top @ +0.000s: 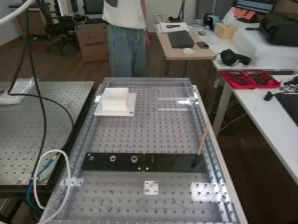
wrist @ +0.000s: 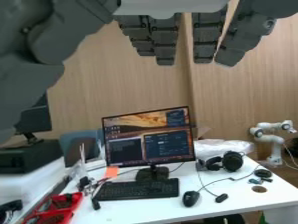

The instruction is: Grab the bearing and place it in the white container

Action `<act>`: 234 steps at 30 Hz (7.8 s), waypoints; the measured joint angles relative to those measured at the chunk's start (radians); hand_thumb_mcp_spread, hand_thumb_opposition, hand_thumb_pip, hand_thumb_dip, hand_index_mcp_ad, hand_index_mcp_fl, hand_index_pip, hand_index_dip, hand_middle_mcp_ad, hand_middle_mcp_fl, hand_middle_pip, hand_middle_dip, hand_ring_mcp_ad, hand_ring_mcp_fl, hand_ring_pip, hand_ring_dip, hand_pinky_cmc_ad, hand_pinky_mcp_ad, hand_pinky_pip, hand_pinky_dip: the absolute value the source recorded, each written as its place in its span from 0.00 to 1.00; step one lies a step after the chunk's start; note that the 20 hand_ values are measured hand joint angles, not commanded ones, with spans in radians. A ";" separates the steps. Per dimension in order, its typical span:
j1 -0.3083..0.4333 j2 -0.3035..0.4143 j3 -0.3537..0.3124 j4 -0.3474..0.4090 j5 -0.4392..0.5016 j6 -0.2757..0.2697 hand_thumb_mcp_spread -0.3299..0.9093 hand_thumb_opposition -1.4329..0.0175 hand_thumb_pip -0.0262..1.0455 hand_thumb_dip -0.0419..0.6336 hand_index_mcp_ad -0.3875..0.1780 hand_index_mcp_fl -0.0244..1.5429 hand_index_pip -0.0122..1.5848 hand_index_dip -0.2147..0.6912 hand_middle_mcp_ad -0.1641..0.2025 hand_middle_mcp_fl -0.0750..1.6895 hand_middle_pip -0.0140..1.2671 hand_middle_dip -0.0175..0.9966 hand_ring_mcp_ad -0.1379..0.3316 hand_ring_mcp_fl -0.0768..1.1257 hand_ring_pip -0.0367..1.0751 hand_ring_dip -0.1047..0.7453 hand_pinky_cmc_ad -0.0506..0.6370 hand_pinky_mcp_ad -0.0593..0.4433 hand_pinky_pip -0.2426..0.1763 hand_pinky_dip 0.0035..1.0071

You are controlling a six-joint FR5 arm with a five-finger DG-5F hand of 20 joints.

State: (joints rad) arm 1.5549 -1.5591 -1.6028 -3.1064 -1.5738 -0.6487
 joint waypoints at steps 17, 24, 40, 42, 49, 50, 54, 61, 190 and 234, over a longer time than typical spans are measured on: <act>0.005 0.003 -0.050 0.041 0.014 0.009 0.45 0.52 0.15 0.10 0.87 0.02 0.06 0.29 0.77 0.05 0.13 0.07 0.79 0.09 0.12 0.12 0.55 0.55 0.36 0.13; 0.011 0.005 -0.086 0.066 0.033 0.015 0.46 0.52 0.15 0.10 0.87 0.02 0.06 0.30 0.77 0.05 0.13 0.07 0.79 0.09 0.12 0.12 0.55 0.55 0.36 0.13; 0.030 0.017 -0.255 0.228 0.132 0.053 0.49 0.52 0.18 0.10 0.88 0.02 0.06 0.34 0.77 0.05 0.13 0.08 0.79 0.09 0.12 0.12 0.55 0.55 0.36 0.13; 0.033 0.016 -0.277 0.246 0.152 0.063 0.49 0.52 0.18 0.10 0.88 0.02 0.06 0.34 0.77 0.05 0.13 0.09 0.79 0.09 0.12 0.12 0.55 0.55 0.36 0.13; 0.038 -0.001 -0.325 0.281 0.200 0.104 0.51 0.52 0.23 0.10 0.81 0.02 0.06 0.34 0.77 0.05 0.13 0.09 0.80 0.09 0.12 0.12 0.55 0.55 0.36 0.13; 0.037 -0.004 -0.330 0.284 0.206 0.107 0.51 0.52 0.23 0.10 0.81 0.02 0.06 0.34 0.77 0.05 0.13 0.09 0.80 0.09 0.12 0.12 0.55 0.55 0.36 0.13; 0.035 -0.018 -0.359 0.303 0.235 0.144 0.53 0.52 0.23 0.10 0.76 0.02 0.06 0.33 0.77 0.05 0.13 0.10 0.80 0.09 0.12 0.12 0.55 0.55 0.36 0.13; 0.029 -0.051 -0.406 0.346 0.275 0.193 0.55 0.52 0.24 0.10 0.67 0.03 0.07 0.31 0.77 0.05 0.13 0.11 0.80 0.09 0.12 0.12 0.55 0.55 0.37 0.13; -0.329 -0.515 -0.301 0.634 -0.278 -0.077 0.69 0.41 0.42 0.44 0.51 0.13 0.80 0.60 0.65 0.05 0.10 0.20 0.59 0.06 0.12 0.25 0.59 0.58 0.40 0.14; -0.336 -0.528 -0.309 0.658 -0.298 -0.109 0.69 0.41 0.42 0.44 0.50 0.18 0.81 0.58 0.65 0.05 0.11 0.20 0.57 0.06 0.11 0.25 0.58 0.58 0.40 0.14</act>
State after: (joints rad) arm 1.2186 -2.0869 -1.9118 -2.4484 -1.8719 -0.7574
